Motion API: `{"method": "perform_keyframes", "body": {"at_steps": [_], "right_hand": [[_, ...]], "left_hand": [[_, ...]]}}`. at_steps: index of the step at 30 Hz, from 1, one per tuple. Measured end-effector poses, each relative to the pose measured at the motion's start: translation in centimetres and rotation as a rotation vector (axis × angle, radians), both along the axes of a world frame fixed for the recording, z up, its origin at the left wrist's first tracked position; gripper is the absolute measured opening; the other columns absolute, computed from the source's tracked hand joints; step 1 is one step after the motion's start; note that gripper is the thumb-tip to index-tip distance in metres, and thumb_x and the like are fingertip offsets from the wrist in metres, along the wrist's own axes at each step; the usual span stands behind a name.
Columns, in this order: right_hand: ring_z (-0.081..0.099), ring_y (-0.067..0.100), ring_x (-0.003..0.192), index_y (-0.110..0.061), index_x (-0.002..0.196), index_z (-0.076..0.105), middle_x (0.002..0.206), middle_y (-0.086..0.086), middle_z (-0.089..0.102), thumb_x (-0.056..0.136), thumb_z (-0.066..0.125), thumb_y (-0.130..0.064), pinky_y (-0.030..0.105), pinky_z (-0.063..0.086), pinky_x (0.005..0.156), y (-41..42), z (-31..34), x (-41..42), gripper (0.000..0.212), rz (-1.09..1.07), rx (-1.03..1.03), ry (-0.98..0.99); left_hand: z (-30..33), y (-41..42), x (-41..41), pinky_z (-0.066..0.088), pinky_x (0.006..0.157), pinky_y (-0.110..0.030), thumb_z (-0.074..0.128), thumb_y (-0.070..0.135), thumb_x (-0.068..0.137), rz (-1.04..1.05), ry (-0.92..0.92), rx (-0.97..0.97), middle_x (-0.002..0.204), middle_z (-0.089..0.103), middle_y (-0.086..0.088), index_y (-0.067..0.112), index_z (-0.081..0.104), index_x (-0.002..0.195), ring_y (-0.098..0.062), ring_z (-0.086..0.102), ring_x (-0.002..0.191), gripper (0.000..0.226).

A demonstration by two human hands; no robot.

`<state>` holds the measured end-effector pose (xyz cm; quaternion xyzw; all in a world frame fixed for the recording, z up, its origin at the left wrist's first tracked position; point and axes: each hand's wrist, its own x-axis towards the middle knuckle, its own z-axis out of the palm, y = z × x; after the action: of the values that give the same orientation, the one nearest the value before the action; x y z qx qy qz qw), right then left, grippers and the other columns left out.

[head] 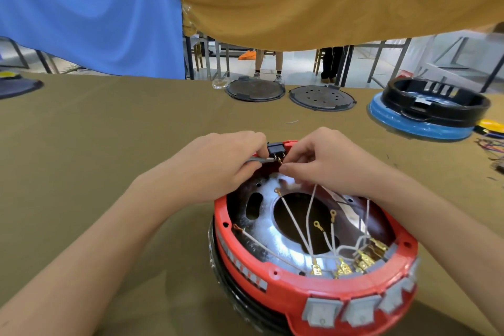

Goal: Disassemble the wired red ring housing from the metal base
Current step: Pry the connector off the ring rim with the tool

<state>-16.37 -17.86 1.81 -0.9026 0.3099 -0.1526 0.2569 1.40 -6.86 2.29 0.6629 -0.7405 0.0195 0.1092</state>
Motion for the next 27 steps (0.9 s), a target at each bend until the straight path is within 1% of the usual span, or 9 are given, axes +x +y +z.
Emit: {"method": "perform_keyframes", "body": {"at_steps": [5, 9, 11, 14, 17, 20, 22, 24, 27], "right_hand": [[0.068, 0.006, 0.058, -0.024, 0.078, 0.077, 0.062, -0.008, 0.071, 0.09, 0.071, -0.031, 0.032, 0.059, 0.07, -0.1, -0.1, -0.1, 0.015, 0.005, 0.026, 0.015], [0.066, 0.003, 0.054, -0.023, 0.079, 0.076, 0.061, -0.007, 0.071, 0.091, 0.069, -0.031, 0.022, 0.052, 0.063, -0.3, -0.3, -0.3, 0.016, 0.025, 0.052, 0.008], [0.064, 0.002, 0.054, -0.023, 0.081, 0.076, 0.061, -0.007, 0.071, 0.092, 0.068, -0.031, 0.021, 0.052, 0.063, -0.3, -0.4, -0.5, 0.016, 0.04, 0.059, 0.0], [0.065, 0.003, 0.055, -0.024, 0.082, 0.076, 0.061, -0.007, 0.071, 0.092, 0.068, -0.034, 0.024, 0.055, 0.065, -0.3, -0.5, -0.7, 0.016, 0.055, 0.046, 0.002], [0.067, 0.009, 0.061, -0.027, 0.081, 0.076, 0.066, -0.006, 0.072, 0.088, 0.071, -0.04, 0.029, 0.055, 0.064, -0.5, -0.5, -0.7, 0.016, 0.016, -0.006, -0.044], [0.06, 0.0, 0.064, -0.025, 0.09, 0.074, 0.071, -0.009, 0.068, 0.082, 0.077, -0.035, 0.013, 0.046, 0.057, -0.7, 0.0, -0.6, 0.013, -0.029, -0.128, -0.206], [0.057, -0.001, 0.067, -0.025, 0.096, 0.071, 0.079, -0.013, 0.065, 0.08, 0.08, -0.033, 0.009, 0.042, 0.06, -0.8, 0.7, -0.2, 0.021, 0.02, -0.221, -0.21], [0.056, 0.002, 0.07, -0.026, 0.096, 0.071, 0.083, -0.015, 0.064, 0.08, 0.08, -0.034, 0.012, 0.041, 0.061, -0.8, 1.5, 0.6, 0.02, 0.09, -0.289, -0.157], [0.057, 0.006, 0.069, -0.018, 0.09, 0.07, 0.076, -0.011, 0.064, 0.084, 0.077, -0.023, 0.022, 0.044, 0.063, -0.9, 1.8, 1.6, 0.01, 0.205, -0.379, -0.126]], "left_hand": [[0.5, -0.3, -0.4, 0.04, 0.071, -0.033, 0.037, 0.039, 0.102, 0.047, -0.085, 0.061, 0.091, 0.045, 0.012, 0.024, 0.042, 0.102, -0.018, 0.053, 0.082, 0.016], [0.0, -0.5, -2.0, 0.042, 0.068, -0.033, 0.028, 0.038, 0.105, 0.09, -0.255, -0.023, 0.096, 0.042, 0.003, 0.021, 0.032, 0.094, -0.021, 0.053, 0.079, 0.021], [-0.4, -0.3, -2.3, 0.04, 0.065, -0.032, 0.028, 0.038, 0.105, 0.094, -0.257, -0.07, 0.091, 0.04, 0.005, 0.021, 0.03, 0.092, -0.02, 0.051, 0.076, 0.021], [-0.2, 0.3, -1.8, 0.041, 0.068, -0.033, 0.032, 0.04, 0.101, 0.079, -0.114, -0.088, 0.085, 0.042, 0.007, 0.023, 0.037, 0.089, -0.019, 0.05, 0.075, 0.022], [0.4, 0.3, -0.8, 0.039, 0.071, -0.031, 0.039, 0.045, 0.092, 0.043, 0.005, -0.193, 0.082, 0.047, 0.011, 0.025, 0.052, 0.087, -0.012, 0.049, 0.076, 0.024], [0.9, -0.7, -0.2, 0.035, 0.063, -0.017, 0.062, 0.039, 0.088, 0.055, 0.166, -0.24, 0.074, 0.053, 0.014, 0.023, 0.07, 0.084, -0.003, 0.051, 0.068, 0.018], [1.1, -1.4, 0.0, 0.037, 0.055, -0.01, 0.072, 0.039, 0.083, 0.079, 0.328, -0.238, 0.062, 0.062, 0.01, 0.028, 0.075, 0.076, -0.001, 0.054, 0.058, 0.014], [0.9, -1.9, 0.2, 0.036, 0.048, -0.011, 0.075, 0.042, 0.079, 0.1, 0.481, -0.226, 0.055, 0.065, 0.007, 0.03, 0.075, 0.067, -0.001, 0.049, 0.048, 0.017], [0.1, -2.3, 0.2, 0.034, 0.045, -0.011, 0.078, 0.049, 0.075, 0.123, 0.692, -0.269, 0.053, 0.065, 0.008, 0.028, 0.076, 0.064, 0.002, 0.049, 0.044, 0.024]]}}
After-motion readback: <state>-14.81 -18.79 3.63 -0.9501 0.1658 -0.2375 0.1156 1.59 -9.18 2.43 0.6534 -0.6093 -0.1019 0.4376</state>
